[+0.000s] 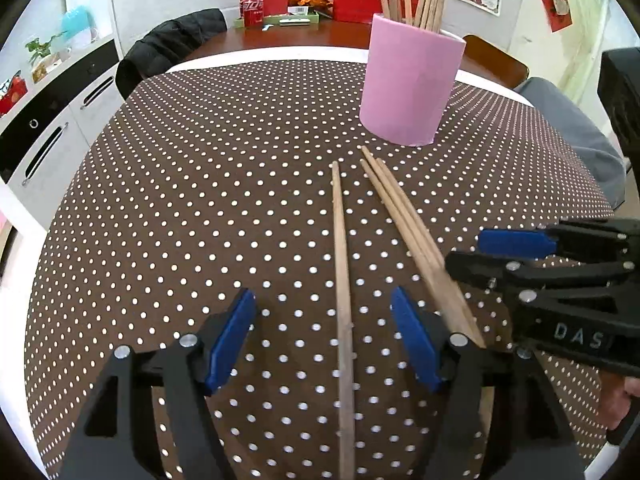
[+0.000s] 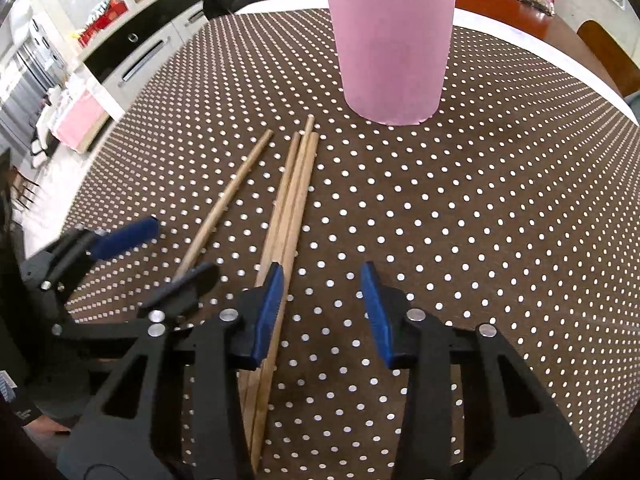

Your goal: Organize utensils

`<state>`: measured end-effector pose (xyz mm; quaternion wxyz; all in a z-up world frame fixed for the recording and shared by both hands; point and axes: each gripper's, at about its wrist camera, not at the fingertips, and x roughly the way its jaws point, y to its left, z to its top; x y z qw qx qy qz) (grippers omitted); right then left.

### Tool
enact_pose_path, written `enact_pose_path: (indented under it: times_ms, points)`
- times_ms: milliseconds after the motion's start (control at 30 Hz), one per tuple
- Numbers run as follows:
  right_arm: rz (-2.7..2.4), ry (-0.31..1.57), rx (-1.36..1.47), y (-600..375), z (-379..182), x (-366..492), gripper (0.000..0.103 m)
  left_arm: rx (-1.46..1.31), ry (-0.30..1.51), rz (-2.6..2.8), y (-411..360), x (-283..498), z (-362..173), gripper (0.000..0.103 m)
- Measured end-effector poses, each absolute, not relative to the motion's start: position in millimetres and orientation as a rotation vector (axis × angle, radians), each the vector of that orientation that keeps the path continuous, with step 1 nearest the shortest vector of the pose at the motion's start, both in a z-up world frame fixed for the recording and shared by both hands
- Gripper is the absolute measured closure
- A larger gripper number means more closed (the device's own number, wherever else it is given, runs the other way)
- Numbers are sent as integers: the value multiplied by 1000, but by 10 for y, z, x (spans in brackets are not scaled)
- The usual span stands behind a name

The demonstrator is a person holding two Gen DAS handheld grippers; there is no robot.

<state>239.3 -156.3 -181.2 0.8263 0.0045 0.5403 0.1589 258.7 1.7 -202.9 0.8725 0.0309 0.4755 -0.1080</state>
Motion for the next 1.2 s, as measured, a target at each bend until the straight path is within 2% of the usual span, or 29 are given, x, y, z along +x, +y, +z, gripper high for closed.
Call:
enact_pose_path:
  times_ms: [400, 667, 700, 733, 767, 800, 833, 900, 1000, 1200]
  points:
    - [318, 1167, -96, -1123, -1836, 2550, 65, 95, 983, -230, 174, 2578, -2016, 33]
    - [284, 1167, -163, -985, -1853, 2586, 67, 150, 996, -213, -6, 2654, -2062, 33]
    - [283, 1158, -161, -939, -1857, 2614, 70, 151, 1005, -220, -24, 2664, -2059, 37]
    - [282, 1152, -168, -901, -1858, 2636, 76, 156, 1007, -228, -38, 2662, -2048, 50]
    - [287, 1148, -171, -880, -1856, 2638, 80, 159, 1009, -233, -46, 2661, -2041, 57]
    - [290, 1144, -174, -867, -1857, 2633, 85, 159, 1014, -237, -57, 2658, -2029, 74]
    - [295, 1140, -179, -852, -1860, 2628, 90, 158, 1020, -242, -63, 2661, -2023, 87]
    - [306, 1135, -172, -873, -1859, 2579, 93, 152, 1033, -260, -73, 2685, -2020, 96]
    - [330, 1141, -95, -1049, -1875, 2553, 97, 108, 1051, -309, -56, 2742, -2019, 97]
    - [381, 1107, 63, -1413, -1837, 2520, 97, 10, 1007, -340, 55, 2723, -1952, 97]
